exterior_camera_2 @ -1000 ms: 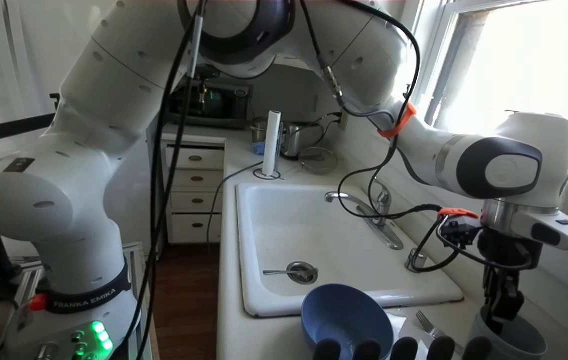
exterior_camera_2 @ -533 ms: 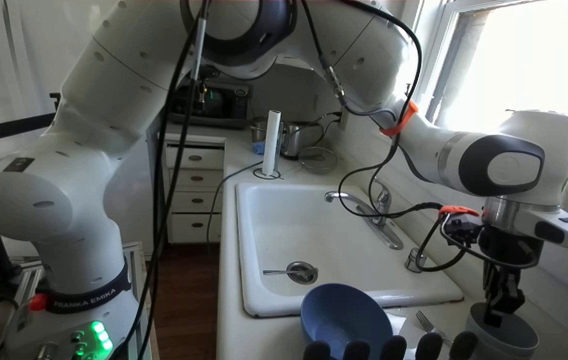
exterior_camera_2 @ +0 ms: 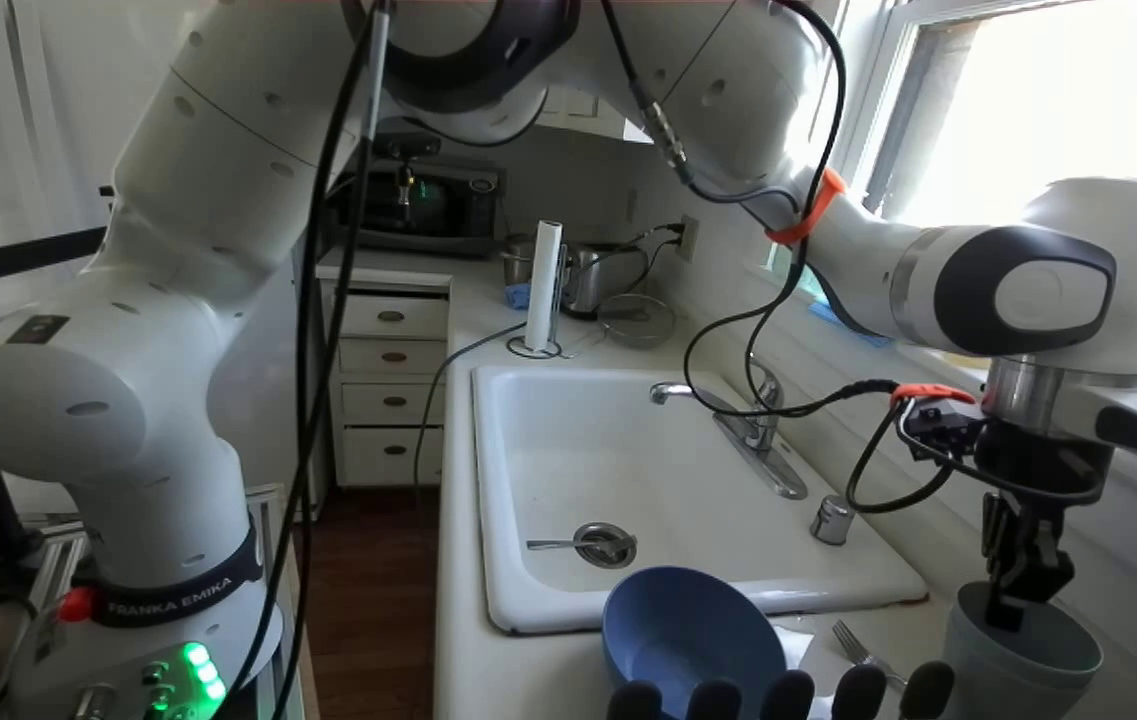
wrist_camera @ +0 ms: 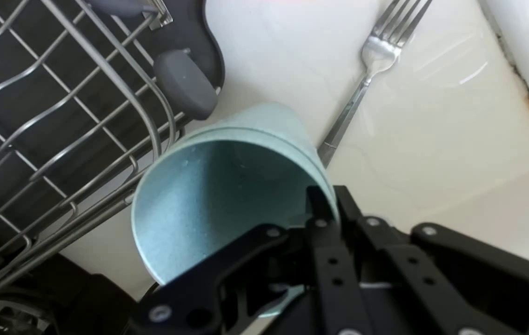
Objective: Stack the two cups on the counter in the blue bowl then put the bowl and cups in the sink.
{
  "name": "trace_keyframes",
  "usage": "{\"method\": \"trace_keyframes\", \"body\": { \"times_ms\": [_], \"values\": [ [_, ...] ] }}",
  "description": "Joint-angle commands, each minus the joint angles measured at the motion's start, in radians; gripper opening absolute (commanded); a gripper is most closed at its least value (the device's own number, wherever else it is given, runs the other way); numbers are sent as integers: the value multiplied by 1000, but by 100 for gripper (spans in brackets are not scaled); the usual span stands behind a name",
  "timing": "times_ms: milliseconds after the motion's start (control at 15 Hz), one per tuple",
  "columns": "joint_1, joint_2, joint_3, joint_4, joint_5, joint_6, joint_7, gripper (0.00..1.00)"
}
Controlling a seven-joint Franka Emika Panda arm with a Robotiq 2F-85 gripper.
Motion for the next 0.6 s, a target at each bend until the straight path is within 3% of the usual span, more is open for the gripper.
{"method": "trace_keyframes", "body": {
  "times_ms": [0,267,533],
  "values": [
    [9,-101,12,-39,7,-46,-37,2],
    [28,-233,40,-120,6,-64,-96,2],
    [57,-349,56,-202,-23,-182,-101,2]
  ]
}}
